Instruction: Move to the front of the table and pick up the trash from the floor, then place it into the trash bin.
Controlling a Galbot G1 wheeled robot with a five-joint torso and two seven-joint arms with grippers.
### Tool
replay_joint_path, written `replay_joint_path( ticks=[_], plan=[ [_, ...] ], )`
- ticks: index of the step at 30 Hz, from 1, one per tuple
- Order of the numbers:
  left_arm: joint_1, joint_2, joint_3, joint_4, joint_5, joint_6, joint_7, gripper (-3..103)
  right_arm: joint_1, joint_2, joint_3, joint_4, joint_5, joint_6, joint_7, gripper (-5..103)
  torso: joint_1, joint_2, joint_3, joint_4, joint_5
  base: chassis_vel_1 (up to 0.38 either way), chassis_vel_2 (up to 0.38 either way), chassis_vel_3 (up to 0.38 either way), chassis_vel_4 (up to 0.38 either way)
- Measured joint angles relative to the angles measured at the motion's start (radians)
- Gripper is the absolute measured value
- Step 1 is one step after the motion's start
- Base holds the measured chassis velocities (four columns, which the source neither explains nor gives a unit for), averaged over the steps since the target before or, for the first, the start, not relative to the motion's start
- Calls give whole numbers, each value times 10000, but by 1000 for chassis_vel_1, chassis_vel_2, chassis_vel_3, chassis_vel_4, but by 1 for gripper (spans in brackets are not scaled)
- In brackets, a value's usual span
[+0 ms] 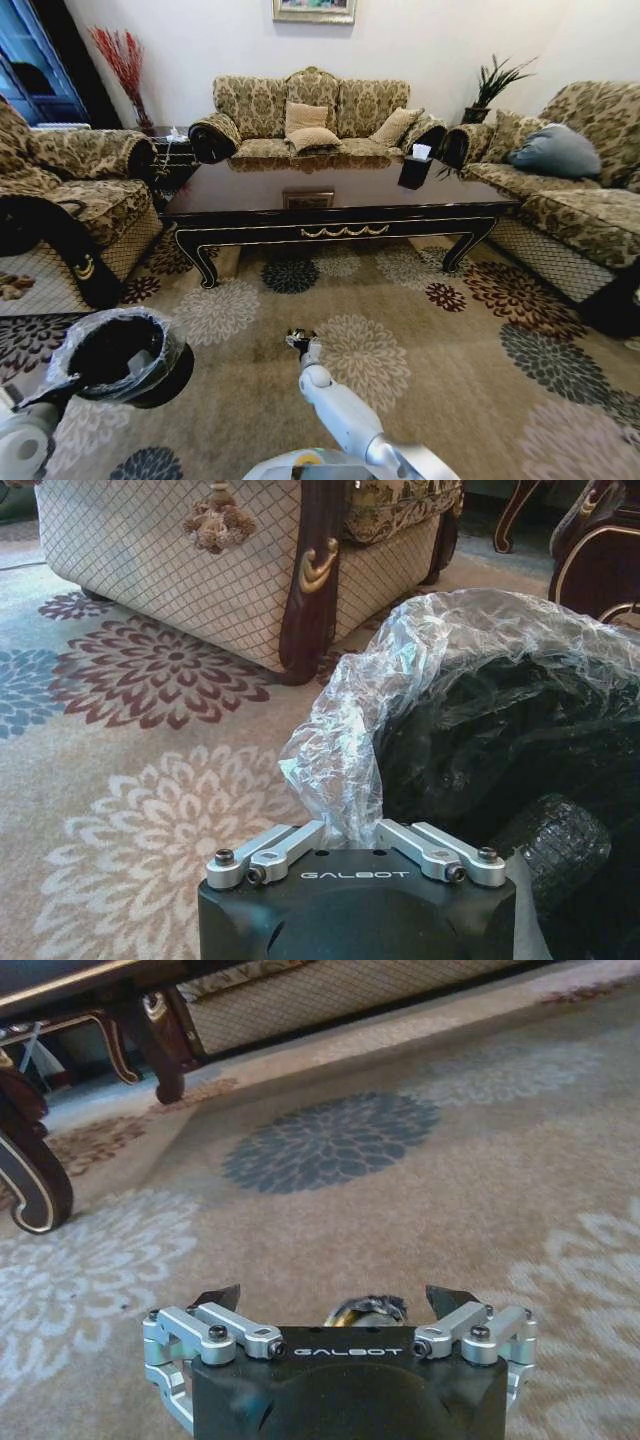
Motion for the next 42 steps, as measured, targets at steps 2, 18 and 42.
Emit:
replay_joint_path(
  ticks=[2, 18, 42],
  plan=[
    [8, -11, 12, -26, 2, 0, -5, 2, 15, -1, -56, -39, 69, -45, 131, 100, 0, 0, 0, -1, 0, 0, 0, 0, 0],
    [32, -143, 71, -46, 101, -10, -18, 2, 171, -6, -563, -694, 38, 205, -25, 100, 0, 0, 0, 0, -1, 0, 0, 0, 0],
    [-56, -310, 307, -62, 222, -11, -48, 2, -38, -6, -691, -529, -260, 570, -372, 100, 0, 0, 1, -1, -1, 0, 0, 0, 0]
  ],
)
